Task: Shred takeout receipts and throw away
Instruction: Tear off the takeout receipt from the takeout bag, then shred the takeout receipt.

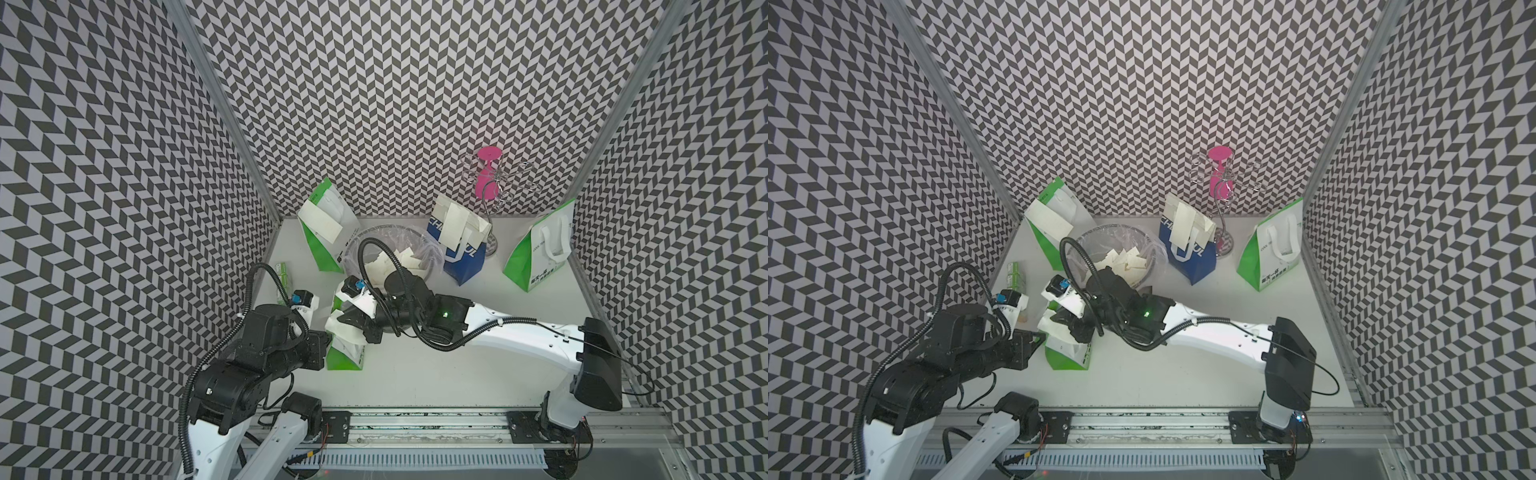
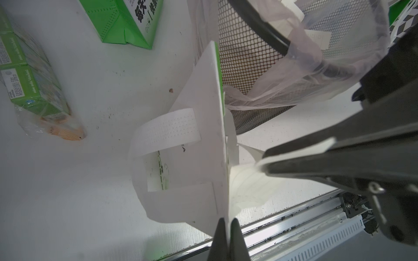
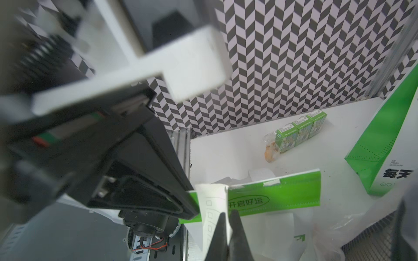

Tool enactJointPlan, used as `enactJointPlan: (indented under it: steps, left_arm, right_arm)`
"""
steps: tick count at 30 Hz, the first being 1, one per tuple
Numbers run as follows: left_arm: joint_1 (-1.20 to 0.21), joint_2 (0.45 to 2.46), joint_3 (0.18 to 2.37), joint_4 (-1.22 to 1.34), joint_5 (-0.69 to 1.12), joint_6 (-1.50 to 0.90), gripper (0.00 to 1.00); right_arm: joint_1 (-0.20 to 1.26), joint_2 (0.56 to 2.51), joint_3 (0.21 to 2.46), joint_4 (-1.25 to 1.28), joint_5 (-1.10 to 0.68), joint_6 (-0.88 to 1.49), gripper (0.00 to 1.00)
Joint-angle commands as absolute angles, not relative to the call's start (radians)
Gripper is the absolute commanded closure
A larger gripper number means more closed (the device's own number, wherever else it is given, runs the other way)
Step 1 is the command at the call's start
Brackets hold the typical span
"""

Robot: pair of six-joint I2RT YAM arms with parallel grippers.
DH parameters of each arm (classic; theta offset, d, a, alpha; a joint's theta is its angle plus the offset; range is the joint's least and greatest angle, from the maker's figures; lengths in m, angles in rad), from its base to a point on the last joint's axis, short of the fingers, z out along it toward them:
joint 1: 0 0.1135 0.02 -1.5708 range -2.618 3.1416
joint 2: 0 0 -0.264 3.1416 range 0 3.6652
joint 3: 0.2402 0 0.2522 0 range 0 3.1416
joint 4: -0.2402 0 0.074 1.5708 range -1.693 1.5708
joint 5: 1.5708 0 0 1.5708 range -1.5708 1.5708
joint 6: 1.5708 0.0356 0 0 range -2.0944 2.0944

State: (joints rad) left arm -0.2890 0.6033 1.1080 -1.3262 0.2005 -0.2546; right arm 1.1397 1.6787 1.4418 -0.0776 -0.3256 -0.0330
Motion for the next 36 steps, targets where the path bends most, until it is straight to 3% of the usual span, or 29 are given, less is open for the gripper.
enactJointPlan:
  steps: [1, 8, 9, 15, 17, 22, 30, 36]
  left_arm:
    - [-0.299, 0.622, 1.086, -1.358, 0.166, -0.266, 1.0]
    - [-0.301, 0.626, 1.097, -1.358, 0.16, -0.268, 1.0]
    - [-0.301, 0.629, 1.101, -1.358, 0.16, -0.268, 0.96]
    - [-0.301, 0.66, 1.161, -1.356, 0.15, -0.264, 0.61]
    - [-0.301, 0.677, 1.2, -1.356, 0.142, -0.261, 0.44]
    - [-0.301, 0.738, 1.348, -1.334, 0.095, -0.209, 0.2]
    - [-0.301, 0.889, 1.503, -0.963, 0.228, -0.127, 0.17]
    - [-0.301, 1.023, 1.488, -0.557, 0.525, -0.124, 0.2]
  right_arm:
    - [1.126, 1.612, 1.447, 0.013, -0.376, -0.014, 1.0]
    - [1.084, 1.553, 1.423, 0.02, -0.394, 0.007, 1.0]
    - [1.072, 1.538, 1.421, 0.015, -0.394, 0.006, 1.0]
    - [1.007, 1.462, 1.415, -0.001, -0.417, 0.022, 1.0]
    - [0.985, 1.447, 1.421, -0.013, -0.416, 0.015, 1.0]
    - [0.914, 1.412, 1.438, -0.041, -0.408, 0.0, 1.0]
    - [0.803, 1.405, 1.514, -0.083, -0.428, -0.026, 1.0]
    - [0.703, 1.419, 1.534, -0.036, -0.525, 0.027, 1.0]
